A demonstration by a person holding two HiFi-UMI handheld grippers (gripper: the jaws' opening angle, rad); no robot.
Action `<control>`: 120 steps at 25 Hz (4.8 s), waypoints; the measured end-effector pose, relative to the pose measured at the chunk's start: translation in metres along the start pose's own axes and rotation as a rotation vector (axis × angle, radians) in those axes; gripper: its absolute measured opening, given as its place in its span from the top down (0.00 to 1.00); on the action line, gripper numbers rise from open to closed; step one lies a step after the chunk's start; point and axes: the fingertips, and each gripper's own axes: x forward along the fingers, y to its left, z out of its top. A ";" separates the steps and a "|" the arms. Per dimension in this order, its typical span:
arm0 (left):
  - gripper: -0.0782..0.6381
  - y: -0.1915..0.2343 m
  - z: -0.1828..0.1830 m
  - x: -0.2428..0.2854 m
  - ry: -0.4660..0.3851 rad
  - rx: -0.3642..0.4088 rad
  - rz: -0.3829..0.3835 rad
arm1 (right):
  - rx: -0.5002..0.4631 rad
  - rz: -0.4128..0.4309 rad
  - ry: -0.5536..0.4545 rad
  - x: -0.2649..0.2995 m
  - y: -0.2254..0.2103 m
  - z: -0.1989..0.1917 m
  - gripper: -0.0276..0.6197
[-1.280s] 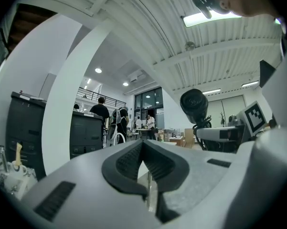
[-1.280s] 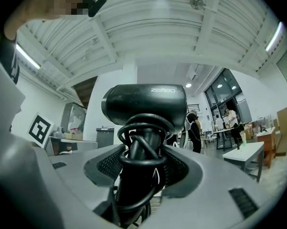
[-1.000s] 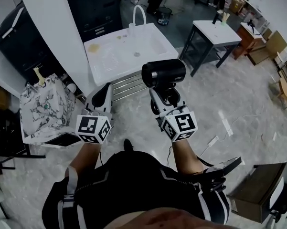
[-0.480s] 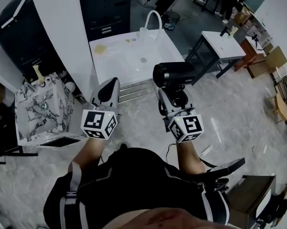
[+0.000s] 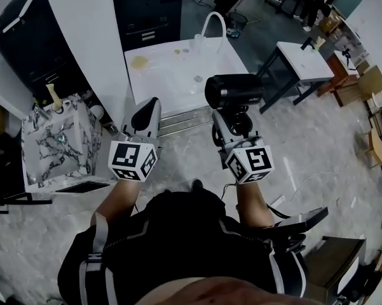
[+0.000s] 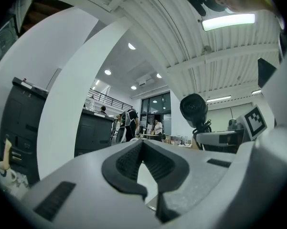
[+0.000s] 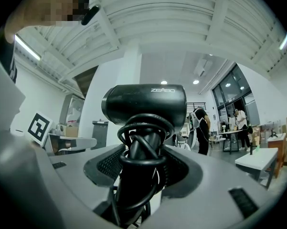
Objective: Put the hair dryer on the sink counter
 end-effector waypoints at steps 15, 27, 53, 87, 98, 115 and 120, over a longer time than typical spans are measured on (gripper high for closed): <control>0.89 0.049 -0.007 0.031 -0.015 0.026 0.173 | 0.018 0.209 0.014 0.097 -0.008 -0.018 0.59; 0.89 0.090 -0.024 0.084 0.029 0.032 0.323 | 0.047 0.361 0.063 0.190 -0.039 -0.047 0.59; 0.89 0.119 -0.126 0.136 0.162 -0.040 0.598 | 0.043 0.681 0.330 0.299 -0.056 -0.180 0.59; 0.89 0.182 -0.258 0.155 0.393 -0.168 0.564 | -0.010 0.657 0.830 0.350 -0.008 -0.377 0.59; 0.89 0.198 -0.283 0.154 0.428 -0.201 0.577 | -0.011 0.620 0.960 0.354 -0.003 -0.416 0.59; 0.89 0.205 -0.295 0.151 0.465 -0.220 0.542 | -0.052 0.558 1.156 0.357 0.006 -0.464 0.59; 0.89 0.205 -0.294 0.149 0.467 -0.224 0.530 | -0.029 0.530 1.166 0.361 0.006 -0.467 0.59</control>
